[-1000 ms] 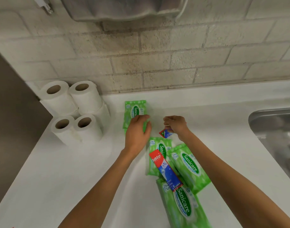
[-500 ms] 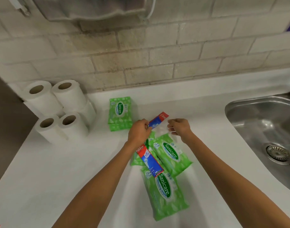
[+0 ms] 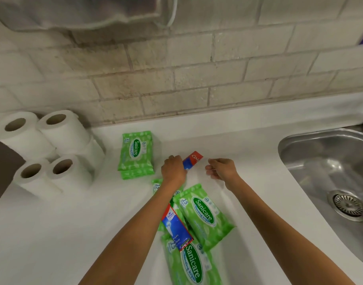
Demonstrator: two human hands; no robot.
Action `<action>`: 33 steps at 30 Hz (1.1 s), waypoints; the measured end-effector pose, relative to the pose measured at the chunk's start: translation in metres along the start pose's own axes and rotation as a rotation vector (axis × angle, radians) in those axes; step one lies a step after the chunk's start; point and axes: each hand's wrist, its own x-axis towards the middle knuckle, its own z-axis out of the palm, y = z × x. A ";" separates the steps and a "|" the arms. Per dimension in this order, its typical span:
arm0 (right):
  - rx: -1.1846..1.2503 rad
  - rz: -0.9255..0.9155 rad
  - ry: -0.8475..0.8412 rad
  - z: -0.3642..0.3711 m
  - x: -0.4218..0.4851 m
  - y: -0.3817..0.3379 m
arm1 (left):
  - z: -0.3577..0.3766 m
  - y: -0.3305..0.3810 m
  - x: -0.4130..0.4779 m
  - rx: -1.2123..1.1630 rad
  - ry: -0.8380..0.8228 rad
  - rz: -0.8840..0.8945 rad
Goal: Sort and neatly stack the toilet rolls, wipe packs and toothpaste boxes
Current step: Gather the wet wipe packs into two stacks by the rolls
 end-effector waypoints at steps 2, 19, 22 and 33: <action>0.010 0.012 -0.008 0.003 0.000 0.002 | 0.000 -0.001 0.003 0.014 -0.015 -0.008; 0.016 0.020 -0.031 0.010 -0.009 0.007 | -0.006 -0.008 0.003 -0.309 0.055 -0.023; 0.024 0.009 -0.045 0.013 -0.012 0.005 | -0.014 -0.005 0.002 -0.461 0.128 -0.059; -0.144 -0.107 0.001 0.024 -0.026 0.010 | -0.046 -0.068 -0.073 -0.998 0.253 -0.268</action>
